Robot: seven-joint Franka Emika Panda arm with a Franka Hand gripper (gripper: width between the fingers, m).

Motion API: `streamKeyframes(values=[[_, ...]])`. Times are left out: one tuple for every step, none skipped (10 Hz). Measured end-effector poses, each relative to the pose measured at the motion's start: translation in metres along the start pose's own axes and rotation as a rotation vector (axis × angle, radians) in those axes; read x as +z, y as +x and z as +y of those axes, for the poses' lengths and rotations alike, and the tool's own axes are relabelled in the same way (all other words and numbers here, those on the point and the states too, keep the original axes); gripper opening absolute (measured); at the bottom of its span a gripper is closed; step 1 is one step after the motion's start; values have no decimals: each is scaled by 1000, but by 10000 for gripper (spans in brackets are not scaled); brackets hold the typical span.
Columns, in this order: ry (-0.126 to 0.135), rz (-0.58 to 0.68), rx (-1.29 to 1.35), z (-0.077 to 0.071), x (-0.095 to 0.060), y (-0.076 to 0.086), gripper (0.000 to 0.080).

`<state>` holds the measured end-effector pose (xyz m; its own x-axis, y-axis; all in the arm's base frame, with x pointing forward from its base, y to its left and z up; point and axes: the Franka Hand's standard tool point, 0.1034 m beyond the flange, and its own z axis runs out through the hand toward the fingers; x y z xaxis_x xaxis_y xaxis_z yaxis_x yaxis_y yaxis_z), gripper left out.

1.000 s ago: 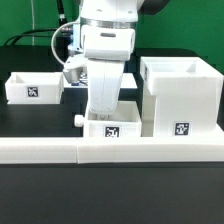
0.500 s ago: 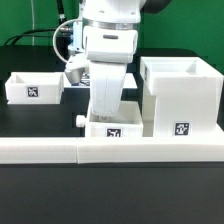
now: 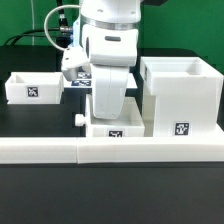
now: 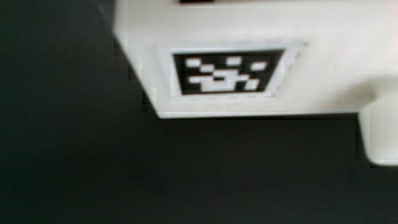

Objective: Assemble drawer

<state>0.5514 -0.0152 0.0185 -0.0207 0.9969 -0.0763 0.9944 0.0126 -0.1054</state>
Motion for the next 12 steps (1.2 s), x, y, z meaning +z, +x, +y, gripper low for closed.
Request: streamKeyframes(values=[[0,0,0,0,0,0,42],[0,0,1,0,0,0,42],[-5,1,4,0,0,0,42],[-38,12,40,-1,4,4,42],[-34,14,90,-4,5,5,42],[-80,20,85,1,5,6,42],[-72,19,86,-1,6,5,42],[-72,19,86,-1,6,5,42],[-72,20,89,-1,7,6,42],[-72,22,95,0,6,8,42],[-72,22,95,-1,7,7,42],[-71,22,96,-1,7,7,42]])
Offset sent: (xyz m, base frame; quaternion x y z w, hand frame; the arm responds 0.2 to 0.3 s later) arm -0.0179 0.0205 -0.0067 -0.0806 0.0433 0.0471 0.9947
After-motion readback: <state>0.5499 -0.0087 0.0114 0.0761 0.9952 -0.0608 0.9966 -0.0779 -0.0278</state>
